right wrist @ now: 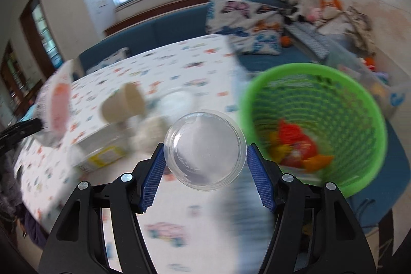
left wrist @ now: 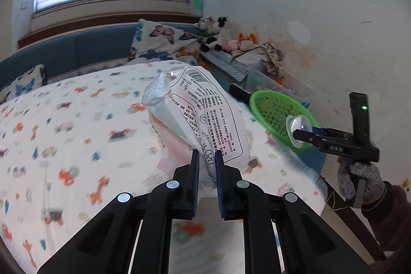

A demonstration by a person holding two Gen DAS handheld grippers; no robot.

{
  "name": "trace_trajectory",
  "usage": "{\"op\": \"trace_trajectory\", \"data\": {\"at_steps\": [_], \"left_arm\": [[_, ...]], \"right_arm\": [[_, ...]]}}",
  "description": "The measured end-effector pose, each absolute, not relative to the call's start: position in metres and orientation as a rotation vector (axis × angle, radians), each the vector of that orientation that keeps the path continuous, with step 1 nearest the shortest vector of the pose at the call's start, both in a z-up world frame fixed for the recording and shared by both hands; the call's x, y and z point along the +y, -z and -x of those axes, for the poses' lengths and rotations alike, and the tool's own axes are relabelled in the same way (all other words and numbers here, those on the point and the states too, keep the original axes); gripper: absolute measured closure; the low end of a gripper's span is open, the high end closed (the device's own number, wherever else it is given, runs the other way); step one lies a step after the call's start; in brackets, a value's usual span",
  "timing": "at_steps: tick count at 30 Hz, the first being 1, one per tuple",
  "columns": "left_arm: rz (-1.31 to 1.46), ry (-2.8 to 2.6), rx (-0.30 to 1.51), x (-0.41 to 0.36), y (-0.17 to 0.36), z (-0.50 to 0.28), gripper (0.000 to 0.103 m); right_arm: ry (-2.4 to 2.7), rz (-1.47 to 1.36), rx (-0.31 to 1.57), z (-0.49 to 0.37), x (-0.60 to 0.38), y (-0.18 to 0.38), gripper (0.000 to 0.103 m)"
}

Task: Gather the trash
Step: 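Carry the clear lid to the basket and drop it with the right tool while the left carries the bag, then release the clear plastic bag into the green basket with the left tool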

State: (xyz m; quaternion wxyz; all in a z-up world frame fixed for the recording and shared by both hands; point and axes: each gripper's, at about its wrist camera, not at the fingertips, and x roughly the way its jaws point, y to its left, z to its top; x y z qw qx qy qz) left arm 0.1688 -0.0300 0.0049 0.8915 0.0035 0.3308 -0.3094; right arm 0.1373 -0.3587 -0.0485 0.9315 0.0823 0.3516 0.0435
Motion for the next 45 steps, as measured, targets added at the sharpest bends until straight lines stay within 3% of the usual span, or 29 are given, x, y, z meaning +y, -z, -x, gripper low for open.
{"op": "trace_trajectory", "data": {"at_steps": [13,21,39,45], "left_arm": [[-0.103,0.769,0.673,-0.145,-0.029,-0.201,0.091],[-0.169,0.835,0.693,-0.218,-0.028,-0.22,0.091],[-0.274,0.905,0.85,-0.347,0.024,-0.248,0.091],[-0.287,0.899,0.877,-0.361,0.036,-0.251,0.084]], "right_arm": [[0.128,-0.266,0.763,-0.154,-0.474,0.079,0.038],[0.14,-0.31,0.759,-0.152,-0.498,0.084,0.031],[0.163,-0.299,0.71,-0.098,-0.507,0.07,0.03],[0.174,-0.308,0.689,-0.086,-0.512,0.062,0.029]]}}
